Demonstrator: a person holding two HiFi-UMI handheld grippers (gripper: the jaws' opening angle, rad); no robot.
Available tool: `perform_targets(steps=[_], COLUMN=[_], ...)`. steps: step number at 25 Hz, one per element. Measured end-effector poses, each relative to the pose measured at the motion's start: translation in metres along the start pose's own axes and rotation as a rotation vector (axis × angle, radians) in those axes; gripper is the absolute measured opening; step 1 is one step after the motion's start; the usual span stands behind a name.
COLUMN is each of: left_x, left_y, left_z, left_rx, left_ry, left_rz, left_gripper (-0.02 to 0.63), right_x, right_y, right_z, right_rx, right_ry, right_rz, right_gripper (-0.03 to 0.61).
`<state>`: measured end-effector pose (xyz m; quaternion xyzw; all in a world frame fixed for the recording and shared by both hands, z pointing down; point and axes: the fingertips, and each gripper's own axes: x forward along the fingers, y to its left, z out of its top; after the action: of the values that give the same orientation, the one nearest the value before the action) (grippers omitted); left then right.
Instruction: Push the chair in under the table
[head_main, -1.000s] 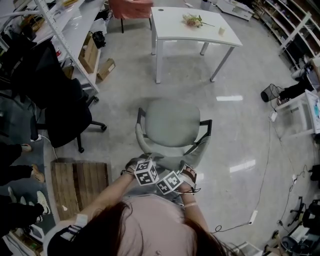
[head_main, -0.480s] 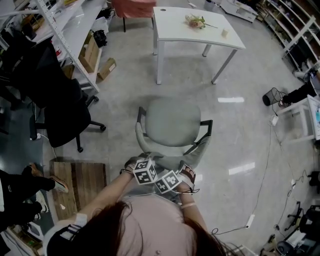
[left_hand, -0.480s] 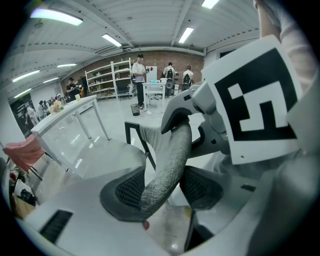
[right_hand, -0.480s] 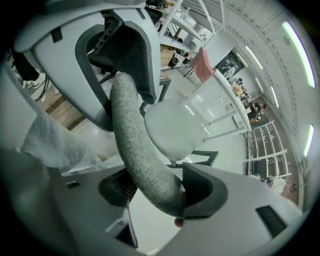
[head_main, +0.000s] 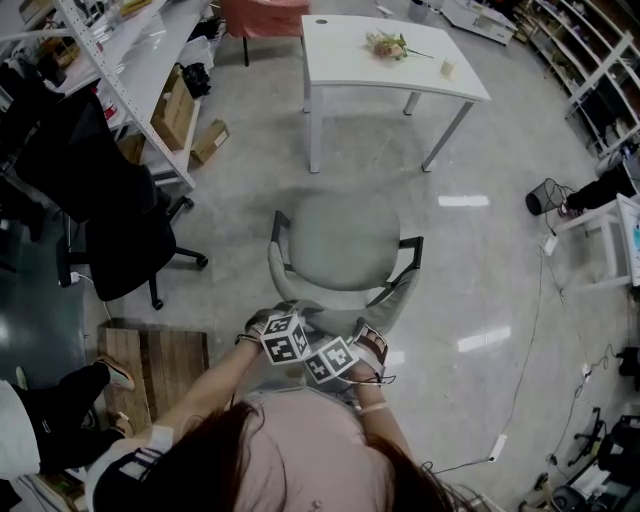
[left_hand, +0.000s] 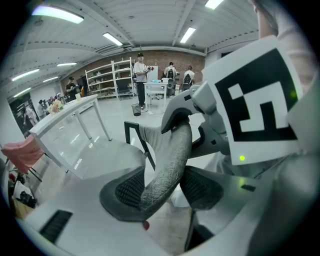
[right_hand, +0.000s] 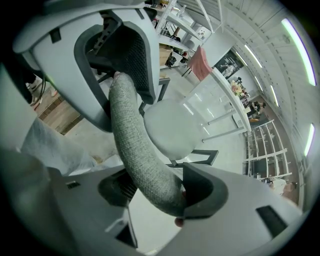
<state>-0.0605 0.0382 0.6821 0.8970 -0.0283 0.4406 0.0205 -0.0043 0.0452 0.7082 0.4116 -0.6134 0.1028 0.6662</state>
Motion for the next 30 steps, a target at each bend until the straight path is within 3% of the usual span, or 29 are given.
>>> perform_targets(steps=[30], left_x=[0.035], left_y=[0.093], left_z=[0.044], left_rx=[-0.04], left_ry=[0.01], left_rz=[0.015], left_gripper=[0.225], right_x=[0.051], right_y=[-0.094], right_z=[0.029], right_rx=[-0.043], right_ry=[-0.005], right_rz=[-0.014], right_gripper=[0.265])
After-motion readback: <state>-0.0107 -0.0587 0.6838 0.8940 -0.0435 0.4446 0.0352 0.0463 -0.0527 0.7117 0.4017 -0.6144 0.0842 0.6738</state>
